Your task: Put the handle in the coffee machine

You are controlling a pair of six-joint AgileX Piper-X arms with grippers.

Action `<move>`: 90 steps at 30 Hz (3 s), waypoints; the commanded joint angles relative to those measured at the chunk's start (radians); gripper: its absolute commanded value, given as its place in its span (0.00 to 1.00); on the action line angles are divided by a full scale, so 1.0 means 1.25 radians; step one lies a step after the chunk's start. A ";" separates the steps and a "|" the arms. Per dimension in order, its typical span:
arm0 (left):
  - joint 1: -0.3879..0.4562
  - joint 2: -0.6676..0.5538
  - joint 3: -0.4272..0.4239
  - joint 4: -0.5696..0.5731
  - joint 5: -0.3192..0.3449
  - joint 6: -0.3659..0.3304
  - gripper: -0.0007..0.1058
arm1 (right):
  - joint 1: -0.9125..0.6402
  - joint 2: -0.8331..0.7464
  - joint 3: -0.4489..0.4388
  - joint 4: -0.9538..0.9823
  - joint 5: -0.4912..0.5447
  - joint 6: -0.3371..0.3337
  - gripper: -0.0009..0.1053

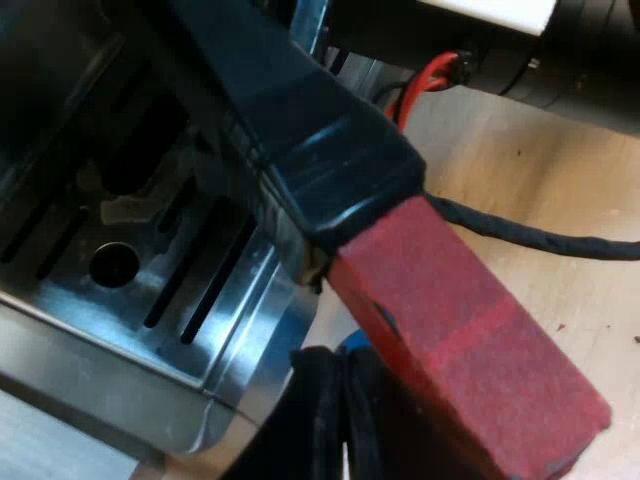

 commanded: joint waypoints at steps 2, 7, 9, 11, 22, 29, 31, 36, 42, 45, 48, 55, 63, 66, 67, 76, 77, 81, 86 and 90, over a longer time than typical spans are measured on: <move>-0.024 -0.014 -0.002 0.081 0.209 0.001 0.01 | 0.006 -0.025 -0.034 -0.054 -0.069 -0.006 0.44; -0.024 -0.014 -0.002 0.074 0.209 0.001 0.01 | 0.013 -0.025 -0.023 -0.048 -0.041 -0.003 0.44; -0.024 -0.014 -0.002 0.072 0.209 0.001 0.01 | 0.015 -0.027 -0.013 -0.048 -0.027 0.000 0.44; -0.024 -0.014 -0.002 0.071 0.207 0.001 0.01 | 0.018 -0.032 0.002 -0.048 -0.006 0.000 0.44; -0.024 -0.012 0.001 0.062 0.225 0.001 0.01 | 0.026 -0.107 0.142 -0.048 0.003 0.011 0.44; -0.024 -0.009 0.001 0.055 0.226 0.001 0.01 | 0.042 -0.151 0.199 -0.048 0.009 0.011 0.44; -0.024 -0.009 0.001 0.051 0.226 0.001 0.01 | 0.058 -0.182 0.240 -0.048 0.009 0.011 0.44; -0.024 -0.009 0.001 0.045 0.226 0.001 0.01 | 0.099 -0.256 0.338 -0.048 0.037 0.011 0.44; -0.024 -0.009 0.001 0.032 0.215 0.001 0.01 | 0.168 -0.347 0.409 -0.020 0.046 0.011 0.44; -0.024 -0.009 0.001 0.030 0.182 0.001 0.01 | 0.193 -0.401 0.412 0.059 0.044 0.011 0.44; -0.040 -0.009 0.001 0.030 0.128 0.019 0.01 | 0.221 -0.468 0.412 0.168 0.044 0.022 0.44; -0.147 -0.009 0.001 0.012 0.064 0.031 0.01 | 0.255 -0.634 0.409 0.403 0.042 0.091 0.44; -0.182 -0.009 -0.001 -0.008 0.015 0.025 0.01 | 0.255 -0.745 0.371 0.662 -0.035 0.131 0.44; -0.182 -0.010 -0.005 -0.008 -0.007 0.025 0.01 | 0.255 -0.797 0.319 0.848 -0.160 0.194 0.44; -0.182 -0.010 -0.009 -0.008 -0.009 0.025 0.01 | 0.255 -0.799 0.314 0.863 -0.174 0.198 0.44; -0.182 -0.010 -0.065 -0.002 -0.017 0.019 0.01 | 0.255 -0.801 0.288 0.892 -0.267 0.272 0.44; -0.182 -0.010 -0.066 -0.002 -0.017 0.019 0.01 | 0.255 -0.801 0.286 0.892 -0.270 0.272 0.44; -0.185 -0.010 -0.069 0.004 -0.019 0.019 0.01 | 0.255 -0.801 0.260 0.942 -0.285 0.272 0.44; -0.209 -0.010 -0.072 0.004 -0.038 0.019 0.01 | 0.255 -0.801 0.220 1.015 -0.247 0.272 0.44; -0.251 -0.010 -0.071 0.004 -0.060 0.021 0.01 | 0.255 -0.801 0.199 1.032 -0.143 0.269 0.56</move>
